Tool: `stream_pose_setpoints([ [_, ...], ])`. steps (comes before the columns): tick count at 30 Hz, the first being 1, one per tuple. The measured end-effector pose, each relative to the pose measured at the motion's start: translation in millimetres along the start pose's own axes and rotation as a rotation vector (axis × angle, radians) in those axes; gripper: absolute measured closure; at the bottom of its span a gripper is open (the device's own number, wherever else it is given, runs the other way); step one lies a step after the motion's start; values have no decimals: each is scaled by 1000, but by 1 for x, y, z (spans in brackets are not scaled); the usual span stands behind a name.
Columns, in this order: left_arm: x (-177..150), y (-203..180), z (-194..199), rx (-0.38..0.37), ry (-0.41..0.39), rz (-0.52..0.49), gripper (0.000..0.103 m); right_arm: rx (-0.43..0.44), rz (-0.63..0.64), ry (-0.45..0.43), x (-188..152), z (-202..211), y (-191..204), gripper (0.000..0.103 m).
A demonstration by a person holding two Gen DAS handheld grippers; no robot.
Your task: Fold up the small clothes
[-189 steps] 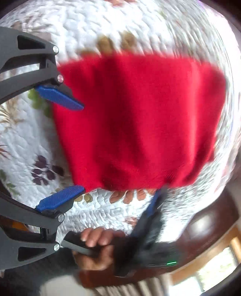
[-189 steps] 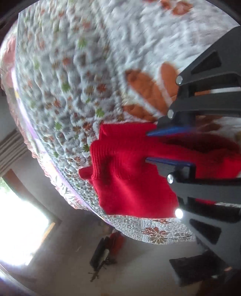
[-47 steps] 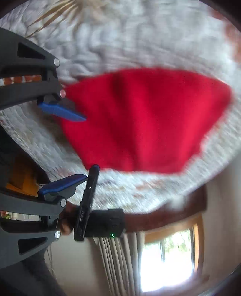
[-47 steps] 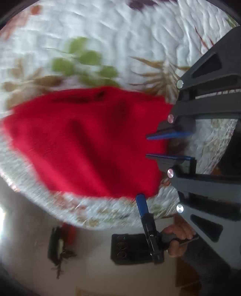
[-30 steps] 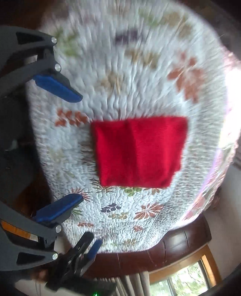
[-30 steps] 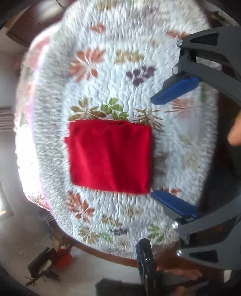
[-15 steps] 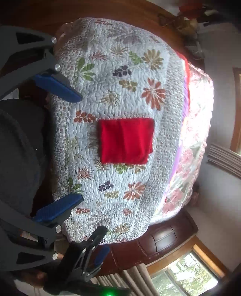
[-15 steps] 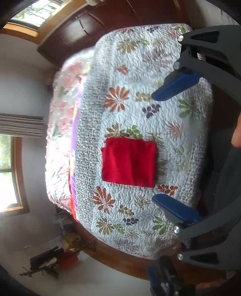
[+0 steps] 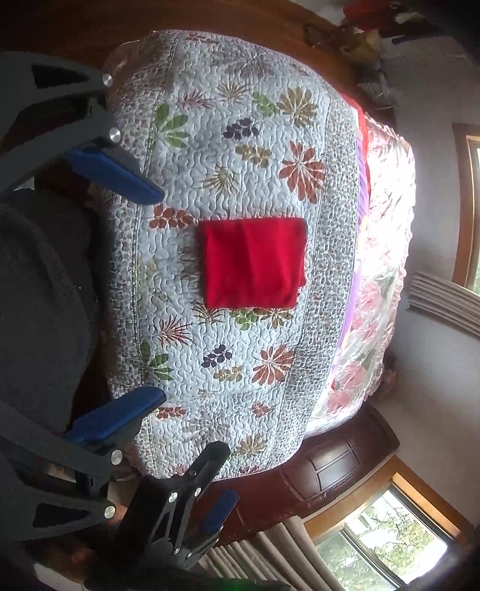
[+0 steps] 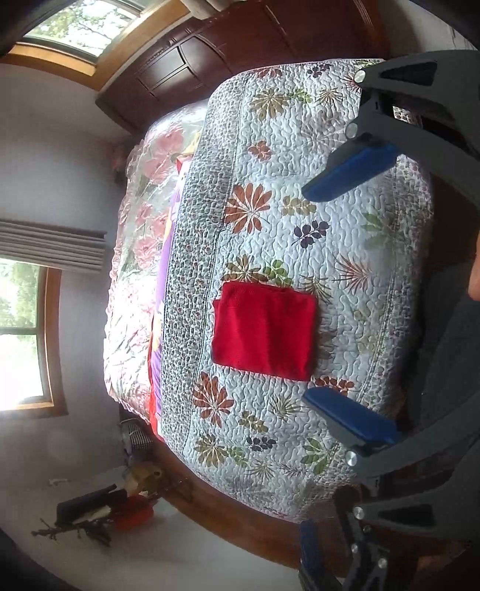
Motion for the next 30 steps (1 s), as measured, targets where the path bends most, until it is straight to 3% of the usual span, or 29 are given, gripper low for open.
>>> stream_pose_setpoints([
  [30, 6, 25, -8, -8, 5, -5, 4, 14, -37, -9, 3, -3, 21, 3],
])
Point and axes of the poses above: each gripper's, at about its wrist camera, not at the fingertips, and z roughly against the way its jaws point, y to its left, x to its top, the point moved 5 cm from there along -z, roughly the way its jaws point, and after that the axes turned 13 degrees about -z, right-handed, at the moved point
